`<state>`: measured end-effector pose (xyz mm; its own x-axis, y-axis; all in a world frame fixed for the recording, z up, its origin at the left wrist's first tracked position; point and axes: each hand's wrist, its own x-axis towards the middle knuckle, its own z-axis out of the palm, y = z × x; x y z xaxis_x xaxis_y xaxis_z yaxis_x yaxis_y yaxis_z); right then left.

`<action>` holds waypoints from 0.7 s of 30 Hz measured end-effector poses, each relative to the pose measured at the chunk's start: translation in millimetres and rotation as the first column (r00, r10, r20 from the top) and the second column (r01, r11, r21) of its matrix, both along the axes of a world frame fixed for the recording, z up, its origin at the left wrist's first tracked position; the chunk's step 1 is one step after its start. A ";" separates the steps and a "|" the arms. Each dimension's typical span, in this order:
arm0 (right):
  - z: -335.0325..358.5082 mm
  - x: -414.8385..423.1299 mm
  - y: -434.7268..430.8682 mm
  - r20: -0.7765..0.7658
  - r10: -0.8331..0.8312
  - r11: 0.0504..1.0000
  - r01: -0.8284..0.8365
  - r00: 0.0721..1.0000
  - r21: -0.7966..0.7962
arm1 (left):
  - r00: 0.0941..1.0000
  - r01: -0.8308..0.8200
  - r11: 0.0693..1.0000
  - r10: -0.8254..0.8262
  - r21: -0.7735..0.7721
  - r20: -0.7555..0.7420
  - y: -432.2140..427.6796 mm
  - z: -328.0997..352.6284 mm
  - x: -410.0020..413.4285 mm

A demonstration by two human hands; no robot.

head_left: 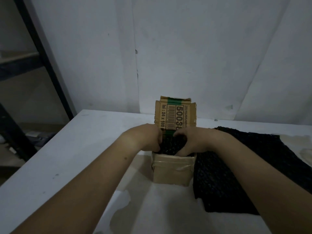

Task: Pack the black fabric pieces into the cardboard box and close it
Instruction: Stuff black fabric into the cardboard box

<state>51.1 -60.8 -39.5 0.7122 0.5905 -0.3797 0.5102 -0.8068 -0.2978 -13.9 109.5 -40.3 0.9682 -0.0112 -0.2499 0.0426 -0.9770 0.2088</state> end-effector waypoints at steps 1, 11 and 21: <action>-0.3 -0.5 2.5 0.003 0.000 1.000 0.000 1.000 -0.020 | 1.000 -0.008 0.999 0.009 0.035 -0.005 -4.3 -1.5 2.2; -12.6 -4.8 14.3 0.010 -0.010 0.994 0.011 1.000 -0.106 | 0.979 -0.021 0.998 0.010 -0.055 -0.201 0.9 -0.6 3.9; 6.7 -18.8 -34.7 0.121 -0.016 0.915 -0.035 0.993 0.403 | 0.984 0.001 0.991 -0.025 -0.134 -0.175 6.1 -12.1 7.4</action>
